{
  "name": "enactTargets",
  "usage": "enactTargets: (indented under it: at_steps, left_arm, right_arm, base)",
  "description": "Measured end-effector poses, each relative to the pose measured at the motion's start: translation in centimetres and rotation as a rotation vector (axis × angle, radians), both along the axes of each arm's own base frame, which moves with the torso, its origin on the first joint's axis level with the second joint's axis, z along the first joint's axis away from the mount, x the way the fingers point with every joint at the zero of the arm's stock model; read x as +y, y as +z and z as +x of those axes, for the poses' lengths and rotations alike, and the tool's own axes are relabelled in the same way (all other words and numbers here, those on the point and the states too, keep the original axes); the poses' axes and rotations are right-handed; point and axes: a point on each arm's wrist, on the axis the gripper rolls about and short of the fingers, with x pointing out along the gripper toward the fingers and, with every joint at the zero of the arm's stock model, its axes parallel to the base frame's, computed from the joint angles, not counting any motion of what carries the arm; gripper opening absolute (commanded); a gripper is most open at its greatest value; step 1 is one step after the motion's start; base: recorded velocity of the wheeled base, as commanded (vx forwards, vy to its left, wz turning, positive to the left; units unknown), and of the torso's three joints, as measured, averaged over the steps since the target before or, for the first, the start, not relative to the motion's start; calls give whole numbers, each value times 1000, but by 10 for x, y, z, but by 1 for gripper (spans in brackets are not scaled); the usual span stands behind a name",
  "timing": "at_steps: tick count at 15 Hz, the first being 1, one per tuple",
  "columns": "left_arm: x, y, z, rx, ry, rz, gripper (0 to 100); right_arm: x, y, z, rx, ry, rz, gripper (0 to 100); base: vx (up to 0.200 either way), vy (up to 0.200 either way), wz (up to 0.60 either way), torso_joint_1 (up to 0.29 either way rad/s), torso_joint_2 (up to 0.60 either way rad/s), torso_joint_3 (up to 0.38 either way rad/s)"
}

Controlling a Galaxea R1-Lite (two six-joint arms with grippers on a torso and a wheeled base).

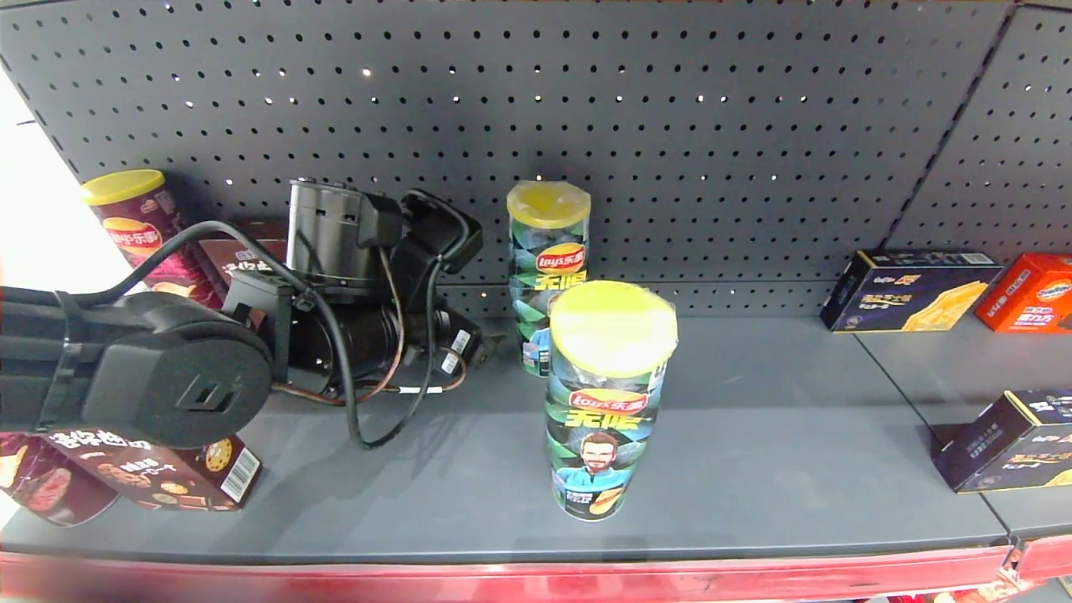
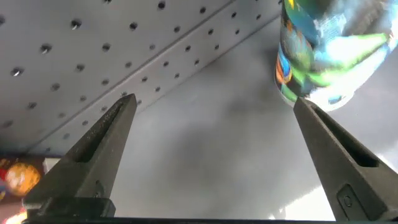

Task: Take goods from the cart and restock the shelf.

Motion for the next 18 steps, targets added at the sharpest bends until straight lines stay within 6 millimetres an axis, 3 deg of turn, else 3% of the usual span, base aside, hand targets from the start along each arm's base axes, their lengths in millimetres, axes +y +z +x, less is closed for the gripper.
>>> enactTargets:
  at_steps: [6,18]
  left_arm:
    - [-1,8,-22,-15,-44,-19,100]
    - [-14,4,-7,-16,-50,-26,100]
  right_arm:
    - [0,0,0,0,0,0,100]
    - [0,0,0,0,-1,0,100]
  base:
    - [0,0,0,0,0,0]
    - [0,0,0,0,0,0]
